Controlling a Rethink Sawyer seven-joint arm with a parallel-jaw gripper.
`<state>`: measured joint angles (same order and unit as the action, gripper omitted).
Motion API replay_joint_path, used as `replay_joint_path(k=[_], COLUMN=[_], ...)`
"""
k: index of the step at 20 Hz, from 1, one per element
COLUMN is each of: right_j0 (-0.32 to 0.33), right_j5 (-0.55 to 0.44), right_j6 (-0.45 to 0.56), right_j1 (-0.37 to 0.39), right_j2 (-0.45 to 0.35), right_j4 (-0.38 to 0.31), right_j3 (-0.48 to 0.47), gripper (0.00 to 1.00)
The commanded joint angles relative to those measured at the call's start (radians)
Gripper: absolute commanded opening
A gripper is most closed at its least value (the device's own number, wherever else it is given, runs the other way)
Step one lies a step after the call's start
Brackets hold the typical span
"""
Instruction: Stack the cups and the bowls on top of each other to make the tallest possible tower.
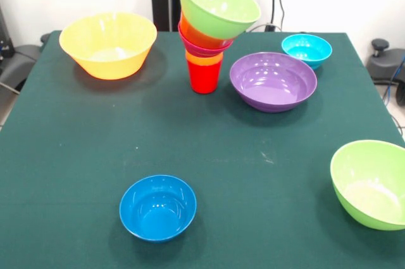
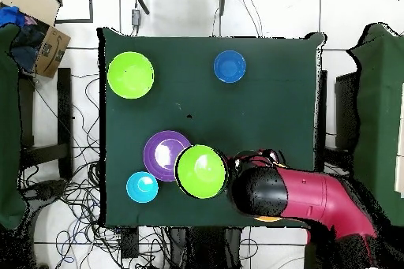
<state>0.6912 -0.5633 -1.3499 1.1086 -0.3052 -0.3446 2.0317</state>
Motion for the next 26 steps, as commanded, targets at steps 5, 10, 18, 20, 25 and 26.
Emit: replay_joint_path(k=[5,10,18,20,25,26], right_j0=[-0.005,-0.006,0.004,0.007,0.014,0.015], right_j5=[0.037,0.034,0.093,0.105,0.119,0.123], right_j6=[-0.004,-0.001,-0.007,-0.007,-0.003,-0.003], right_j1=[-0.088,-0.08,-0.123,-0.132,-0.147,-0.151], right_j2=[-0.038,-0.04,-0.042,-0.042,-0.045,-0.044], right_j4=[-0.075,-0.072,-0.093,-0.098,-0.098,-0.099], right_j3=[0.04,0.044,0.039,0.037,0.034,0.035], gripper=[1.0,1.0,1.0,1.0,1.0,1.0])
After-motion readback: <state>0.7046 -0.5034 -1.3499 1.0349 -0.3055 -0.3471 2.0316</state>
